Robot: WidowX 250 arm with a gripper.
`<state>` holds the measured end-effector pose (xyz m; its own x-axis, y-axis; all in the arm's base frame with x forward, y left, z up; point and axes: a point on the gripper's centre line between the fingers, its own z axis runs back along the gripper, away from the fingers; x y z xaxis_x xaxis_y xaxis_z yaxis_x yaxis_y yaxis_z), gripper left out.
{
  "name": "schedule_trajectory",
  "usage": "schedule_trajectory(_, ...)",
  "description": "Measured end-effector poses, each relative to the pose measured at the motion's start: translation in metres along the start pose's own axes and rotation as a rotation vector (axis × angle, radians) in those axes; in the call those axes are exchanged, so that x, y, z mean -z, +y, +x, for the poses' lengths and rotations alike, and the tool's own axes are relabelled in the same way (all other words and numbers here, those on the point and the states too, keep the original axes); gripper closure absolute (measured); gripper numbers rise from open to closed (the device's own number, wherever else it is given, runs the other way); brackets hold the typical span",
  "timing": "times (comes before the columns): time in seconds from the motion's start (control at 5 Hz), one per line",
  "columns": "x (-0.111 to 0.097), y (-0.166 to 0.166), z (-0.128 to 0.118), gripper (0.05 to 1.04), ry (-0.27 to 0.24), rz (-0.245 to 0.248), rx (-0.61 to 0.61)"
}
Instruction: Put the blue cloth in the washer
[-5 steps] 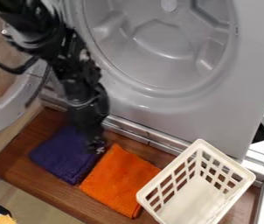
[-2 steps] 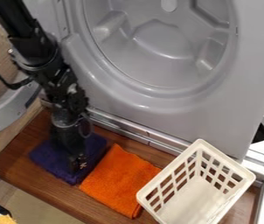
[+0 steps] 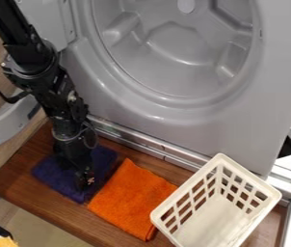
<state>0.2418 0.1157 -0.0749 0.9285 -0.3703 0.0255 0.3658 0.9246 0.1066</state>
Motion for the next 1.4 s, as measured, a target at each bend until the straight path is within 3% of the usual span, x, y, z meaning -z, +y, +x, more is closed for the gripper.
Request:
schedule_trajectory(0.4, 0.0, 0.0, 0.001, 0.464, 0.007, 0.022, 0.015)
schedule_trajectory(0.8, -0.006, -0.01, 0.003, 0.677, -0.003, 0.019, 0.022)
schedule_trajectory(1.0, -0.026, -0.018, 0.007, 0.859, -0.031, 0.021, 0.032)
schedule_trajectory(1.2, -0.055, -0.022, 0.013, 0.986, -0.091, 0.039, 0.029)
schedule_trajectory(1.4, -0.084, -0.03, 0.019, 1.018, -0.165, 0.05, 0.037)
